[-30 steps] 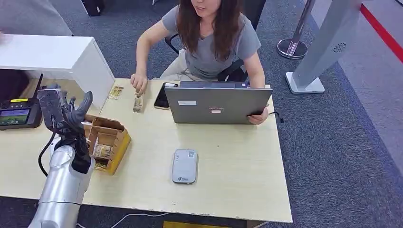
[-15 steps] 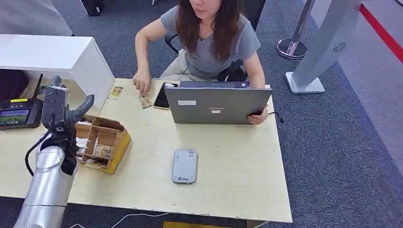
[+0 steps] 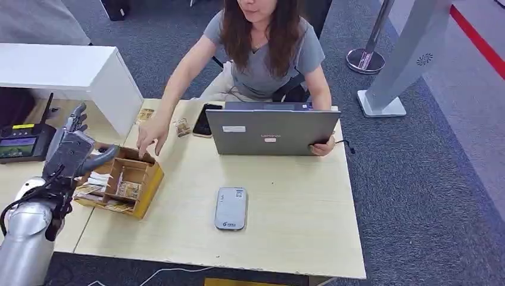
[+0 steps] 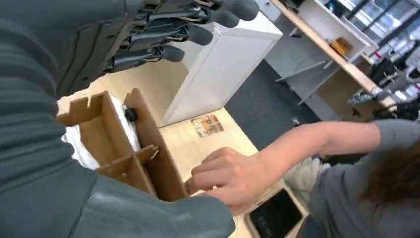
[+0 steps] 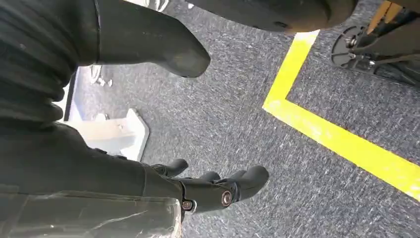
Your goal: Pass the card to the sensor for recognition and then transmit it.
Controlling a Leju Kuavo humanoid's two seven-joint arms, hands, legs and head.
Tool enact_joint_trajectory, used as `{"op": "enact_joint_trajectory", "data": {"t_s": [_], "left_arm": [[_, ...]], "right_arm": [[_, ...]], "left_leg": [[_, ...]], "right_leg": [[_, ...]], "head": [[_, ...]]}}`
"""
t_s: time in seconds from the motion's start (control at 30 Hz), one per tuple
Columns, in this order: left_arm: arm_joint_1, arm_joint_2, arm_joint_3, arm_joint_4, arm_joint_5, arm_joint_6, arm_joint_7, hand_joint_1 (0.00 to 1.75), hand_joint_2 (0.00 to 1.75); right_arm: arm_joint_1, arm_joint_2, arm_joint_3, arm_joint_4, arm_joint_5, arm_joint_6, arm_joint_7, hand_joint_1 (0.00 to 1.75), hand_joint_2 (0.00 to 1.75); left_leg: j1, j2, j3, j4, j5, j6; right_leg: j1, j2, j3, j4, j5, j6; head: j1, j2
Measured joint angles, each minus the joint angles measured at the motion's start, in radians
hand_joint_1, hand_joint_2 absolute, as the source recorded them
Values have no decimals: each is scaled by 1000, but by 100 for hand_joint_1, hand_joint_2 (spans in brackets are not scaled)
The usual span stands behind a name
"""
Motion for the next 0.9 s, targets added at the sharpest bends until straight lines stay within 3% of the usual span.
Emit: {"op": "enact_joint_trajectory", "data": {"t_s": [0.47,0.9], "left_arm": [[212,150,23,-151,-74,-68,16,0,175],[278,266,48,-180,-89,-159,50,0,175]], "right_arm": [[10,-3,-40,0,-26,-8,4,0,175],[10,-11,-58,0,-30,-9,6,0,175]], "left_leg": [[0,-1,-1,0,0,0],[0,-2,-1,0,0,0]], "right_leg": [[0,-1,0,0,0,0],[0,-1,0,0,0,0]], "head": [[0,0],[0,0]]}}
